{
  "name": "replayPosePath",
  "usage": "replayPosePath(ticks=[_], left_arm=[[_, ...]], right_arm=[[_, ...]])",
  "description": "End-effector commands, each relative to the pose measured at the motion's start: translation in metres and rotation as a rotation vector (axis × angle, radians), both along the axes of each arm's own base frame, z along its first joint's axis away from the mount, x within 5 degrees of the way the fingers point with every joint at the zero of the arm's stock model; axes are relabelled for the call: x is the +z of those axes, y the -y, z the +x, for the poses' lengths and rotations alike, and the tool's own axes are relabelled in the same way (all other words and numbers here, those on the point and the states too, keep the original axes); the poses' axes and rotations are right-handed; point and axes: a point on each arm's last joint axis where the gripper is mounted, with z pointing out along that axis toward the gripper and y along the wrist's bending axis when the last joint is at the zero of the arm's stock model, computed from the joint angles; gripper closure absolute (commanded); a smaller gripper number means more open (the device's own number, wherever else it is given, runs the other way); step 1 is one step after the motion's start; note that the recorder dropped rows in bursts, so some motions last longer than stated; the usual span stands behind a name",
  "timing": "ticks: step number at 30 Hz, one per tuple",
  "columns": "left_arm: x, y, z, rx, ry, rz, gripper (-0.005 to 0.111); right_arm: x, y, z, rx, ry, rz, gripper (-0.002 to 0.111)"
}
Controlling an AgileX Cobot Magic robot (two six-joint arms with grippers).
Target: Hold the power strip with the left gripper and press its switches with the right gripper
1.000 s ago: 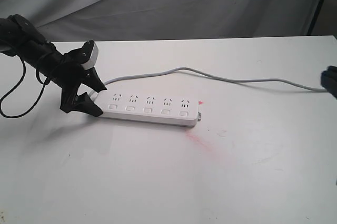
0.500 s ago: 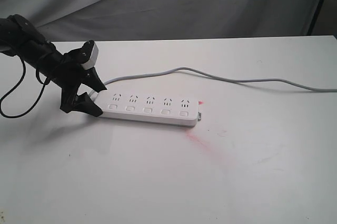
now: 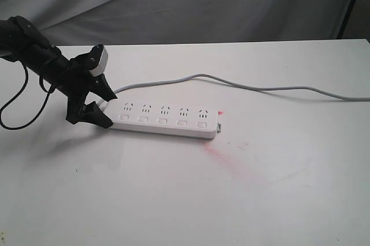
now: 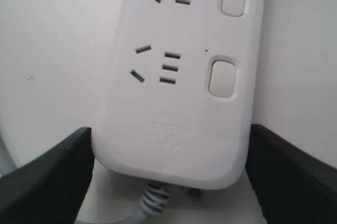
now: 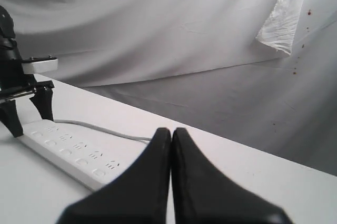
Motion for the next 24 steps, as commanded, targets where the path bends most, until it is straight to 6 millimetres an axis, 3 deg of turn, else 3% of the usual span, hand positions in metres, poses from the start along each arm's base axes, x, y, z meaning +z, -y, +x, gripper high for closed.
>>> replayPosePath(ticks=[1, 24], left_arm=[[0.0003, 0.0029, 0.0011, 0.007, 0.011, 0.001, 0.037], [0.0003, 0.0029, 0.0011, 0.007, 0.011, 0.001, 0.037]], right_arm=[[-0.0073, 0.0015, -0.0074, 0.006, 0.032, 0.029, 0.108], [-0.0147, 0.0001, -0.0094, 0.026, -0.04, 0.012, 0.108]])
